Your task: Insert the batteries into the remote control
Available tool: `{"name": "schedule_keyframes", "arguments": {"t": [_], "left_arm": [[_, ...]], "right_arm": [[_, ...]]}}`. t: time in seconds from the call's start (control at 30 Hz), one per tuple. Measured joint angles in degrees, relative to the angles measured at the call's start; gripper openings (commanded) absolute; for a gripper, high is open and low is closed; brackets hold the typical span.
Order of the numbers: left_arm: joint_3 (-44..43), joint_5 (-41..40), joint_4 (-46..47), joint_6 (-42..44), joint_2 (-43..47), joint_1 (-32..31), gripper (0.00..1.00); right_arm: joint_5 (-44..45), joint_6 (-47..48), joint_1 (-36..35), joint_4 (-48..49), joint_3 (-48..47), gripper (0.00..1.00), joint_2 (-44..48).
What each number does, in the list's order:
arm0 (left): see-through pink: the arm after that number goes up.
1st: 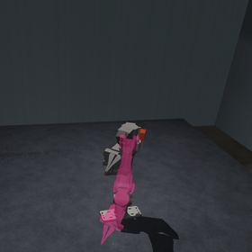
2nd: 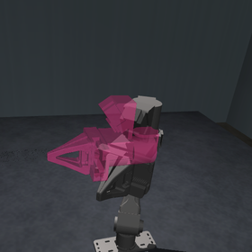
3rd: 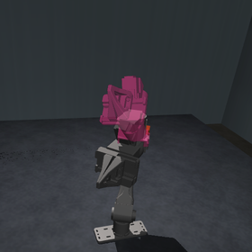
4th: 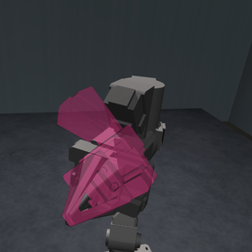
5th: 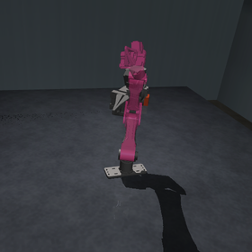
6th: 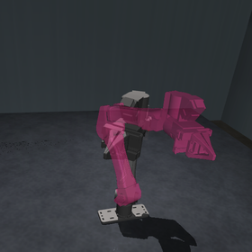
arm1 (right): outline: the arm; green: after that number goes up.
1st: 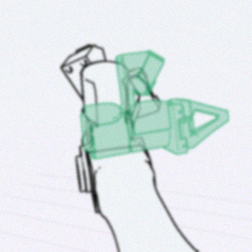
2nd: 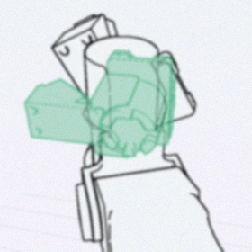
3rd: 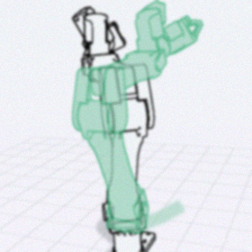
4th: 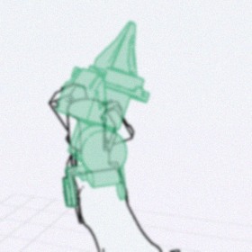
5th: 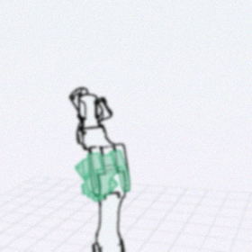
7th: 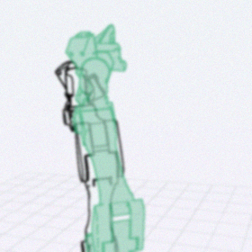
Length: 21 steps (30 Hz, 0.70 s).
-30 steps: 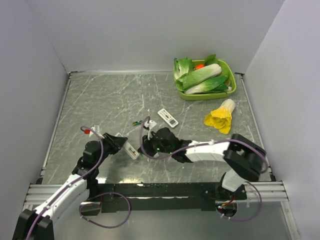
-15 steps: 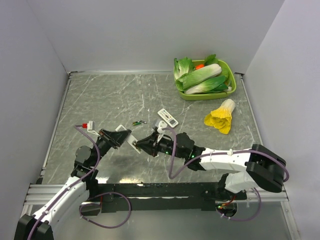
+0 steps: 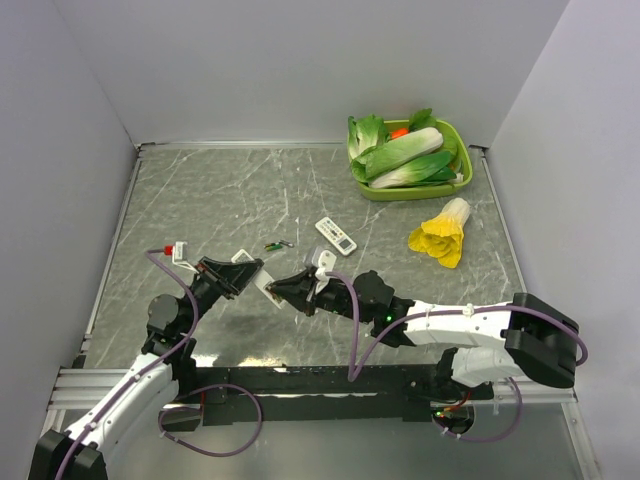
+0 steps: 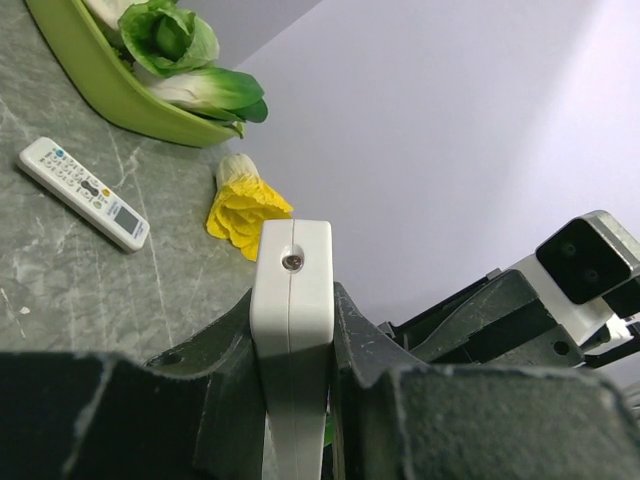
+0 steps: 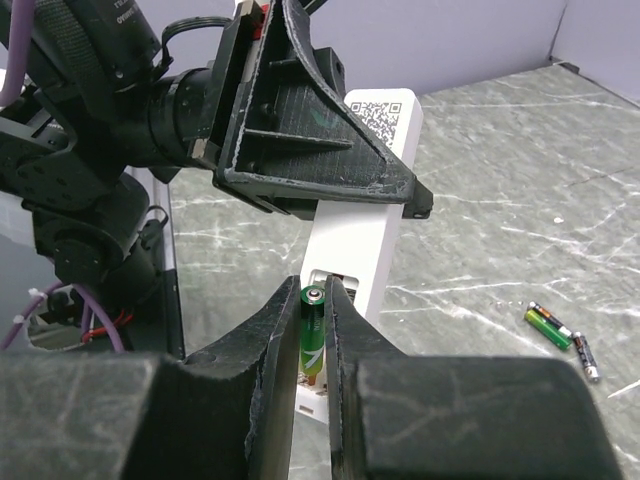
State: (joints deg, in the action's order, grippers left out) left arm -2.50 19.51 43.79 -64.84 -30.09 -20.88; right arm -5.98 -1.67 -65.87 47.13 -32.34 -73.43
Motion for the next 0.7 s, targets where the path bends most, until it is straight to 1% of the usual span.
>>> {"name": "schedule_keyframes", "arguments": {"t": [0.23, 0.7], "left_arm": [[0.02, 0.11, 0.42, -1.03, 0.44, 0.0, 0.02], [0.26, -0.44, 1.46, -3.56, 1.16, 0.0, 0.02]], "right_arm": [[0.37, 1.84, -0.66, 0.09, -0.39, 0.0, -0.42], [0.57, 2.27, -1.66, 0.07, -1.9, 0.0, -1.68]]}}
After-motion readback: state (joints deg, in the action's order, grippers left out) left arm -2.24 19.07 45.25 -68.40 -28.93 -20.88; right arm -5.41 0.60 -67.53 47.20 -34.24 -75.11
